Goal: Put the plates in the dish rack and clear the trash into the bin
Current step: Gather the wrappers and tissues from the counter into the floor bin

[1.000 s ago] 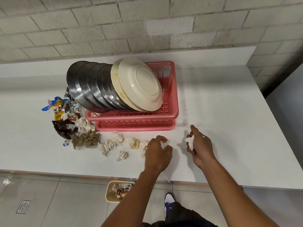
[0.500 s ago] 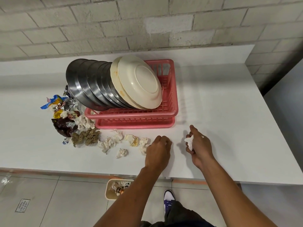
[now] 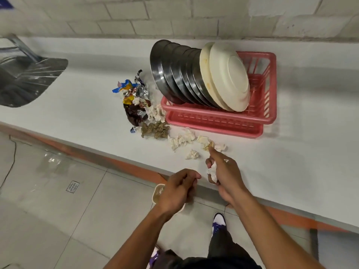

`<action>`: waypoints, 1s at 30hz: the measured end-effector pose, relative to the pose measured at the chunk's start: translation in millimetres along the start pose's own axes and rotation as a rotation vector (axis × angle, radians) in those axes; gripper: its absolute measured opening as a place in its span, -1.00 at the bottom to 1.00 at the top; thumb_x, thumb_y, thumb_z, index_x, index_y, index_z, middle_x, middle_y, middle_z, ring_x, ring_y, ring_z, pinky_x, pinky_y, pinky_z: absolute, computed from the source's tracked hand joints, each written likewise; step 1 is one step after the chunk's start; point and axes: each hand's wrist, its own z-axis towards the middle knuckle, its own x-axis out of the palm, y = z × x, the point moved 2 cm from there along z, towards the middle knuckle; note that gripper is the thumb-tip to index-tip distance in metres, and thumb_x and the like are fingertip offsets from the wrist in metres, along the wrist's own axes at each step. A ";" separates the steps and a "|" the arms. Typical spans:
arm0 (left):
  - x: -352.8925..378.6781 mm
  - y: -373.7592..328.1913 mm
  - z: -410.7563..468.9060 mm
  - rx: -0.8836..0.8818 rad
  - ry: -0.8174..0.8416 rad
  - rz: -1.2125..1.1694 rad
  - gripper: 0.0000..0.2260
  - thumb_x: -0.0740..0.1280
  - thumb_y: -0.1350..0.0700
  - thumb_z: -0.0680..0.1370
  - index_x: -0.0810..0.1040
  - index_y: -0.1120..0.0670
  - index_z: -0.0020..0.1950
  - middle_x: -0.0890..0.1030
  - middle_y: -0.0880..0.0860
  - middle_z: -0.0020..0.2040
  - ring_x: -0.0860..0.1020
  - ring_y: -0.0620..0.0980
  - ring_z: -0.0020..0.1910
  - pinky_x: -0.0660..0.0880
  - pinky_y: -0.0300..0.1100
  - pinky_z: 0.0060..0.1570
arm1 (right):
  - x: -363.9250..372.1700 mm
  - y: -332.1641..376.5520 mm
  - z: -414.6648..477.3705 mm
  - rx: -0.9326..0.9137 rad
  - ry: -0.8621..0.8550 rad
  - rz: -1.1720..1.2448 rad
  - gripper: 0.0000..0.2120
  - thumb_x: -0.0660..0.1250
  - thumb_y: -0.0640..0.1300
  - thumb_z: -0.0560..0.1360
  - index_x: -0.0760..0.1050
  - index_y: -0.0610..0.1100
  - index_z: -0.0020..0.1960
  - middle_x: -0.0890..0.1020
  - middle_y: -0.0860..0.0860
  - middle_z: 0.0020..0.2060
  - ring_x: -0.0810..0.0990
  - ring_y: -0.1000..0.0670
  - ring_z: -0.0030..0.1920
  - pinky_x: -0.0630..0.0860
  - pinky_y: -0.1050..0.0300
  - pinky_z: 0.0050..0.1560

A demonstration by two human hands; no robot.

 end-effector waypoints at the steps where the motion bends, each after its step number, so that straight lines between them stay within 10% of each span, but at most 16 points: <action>1: -15.8 10.6 -7.0 -0.014 -0.036 -0.021 -0.77 0.20 0.09 0.71 0.59 0.14 -0.03 0.43 0.01 -0.33 0.32 -0.05 -0.44 0.25 -0.20 -0.42 | 13.7 -9.0 -5.0 0.000 0.023 -0.019 -0.56 0.34 0.17 0.59 0.46 -0.06 -0.37 0.47 -0.05 -0.37 0.32 -0.03 -0.41 0.26 0.08 -0.32; 18: -185.1 164.7 -51.6 -0.277 0.050 0.079 -0.78 0.15 0.13 0.68 0.49 0.12 -0.11 0.44 0.02 -0.36 0.38 -0.03 -0.39 0.36 -0.12 -0.34 | 188.9 -252.4 -27.8 0.378 -0.233 0.206 -0.62 0.34 0.08 0.61 0.64 -0.25 0.11 0.71 -0.20 -0.12 0.63 -0.07 -0.25 0.48 0.10 -0.33; 30: -218.9 335.9 94.6 -0.335 -0.056 0.361 -0.81 0.21 0.13 0.64 0.60 0.10 0.13 0.67 0.11 -0.01 0.62 0.08 -0.13 0.48 -0.20 -0.17 | 166.2 -370.4 127.1 0.362 -0.393 -0.118 -0.67 0.34 0.20 0.58 0.56 -0.08 -0.05 0.69 -0.10 -0.09 0.68 -0.10 -0.10 0.63 0.03 -0.19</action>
